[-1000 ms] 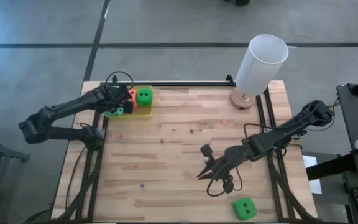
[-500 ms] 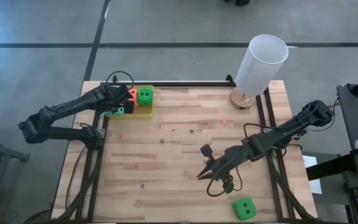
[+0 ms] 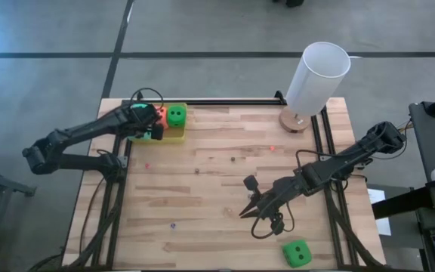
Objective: Pick & Place Dice
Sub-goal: Put the blue large die into the yellow container
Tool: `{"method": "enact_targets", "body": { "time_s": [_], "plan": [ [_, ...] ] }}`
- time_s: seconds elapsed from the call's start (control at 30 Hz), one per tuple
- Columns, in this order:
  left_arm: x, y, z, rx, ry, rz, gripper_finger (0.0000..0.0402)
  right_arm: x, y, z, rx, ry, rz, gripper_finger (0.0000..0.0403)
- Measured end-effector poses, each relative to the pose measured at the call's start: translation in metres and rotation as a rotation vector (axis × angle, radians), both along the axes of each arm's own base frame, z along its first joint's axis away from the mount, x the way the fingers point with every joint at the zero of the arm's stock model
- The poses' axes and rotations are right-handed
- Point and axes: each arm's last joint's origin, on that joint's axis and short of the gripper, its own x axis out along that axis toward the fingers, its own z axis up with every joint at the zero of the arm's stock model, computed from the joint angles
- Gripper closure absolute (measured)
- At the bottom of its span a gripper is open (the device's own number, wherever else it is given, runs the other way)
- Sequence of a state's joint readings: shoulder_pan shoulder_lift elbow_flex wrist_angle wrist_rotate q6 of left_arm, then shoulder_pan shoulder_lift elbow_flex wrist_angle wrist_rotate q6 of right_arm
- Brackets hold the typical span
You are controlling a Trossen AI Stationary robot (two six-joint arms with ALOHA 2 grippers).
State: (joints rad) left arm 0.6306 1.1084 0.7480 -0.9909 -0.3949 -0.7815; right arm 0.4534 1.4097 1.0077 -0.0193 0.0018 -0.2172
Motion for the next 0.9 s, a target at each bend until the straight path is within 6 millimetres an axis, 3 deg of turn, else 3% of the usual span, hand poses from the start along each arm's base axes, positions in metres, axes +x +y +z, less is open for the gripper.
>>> {"method": "enact_targets", "body": {
  "time_s": [0.3,0.9],
  "plan": [
    [0.003,0.003,0.013,0.027,-0.018,0.002,0.0004,0.0,0.0,0.0,0.0,0.0,0.0,0.0374],
    [0.006,0.006,0.007,0.103,-0.029,-0.006,0.0004,0.0,0.0,0.0,0.0,0.0,0.0,0.0374]
  ]
}}
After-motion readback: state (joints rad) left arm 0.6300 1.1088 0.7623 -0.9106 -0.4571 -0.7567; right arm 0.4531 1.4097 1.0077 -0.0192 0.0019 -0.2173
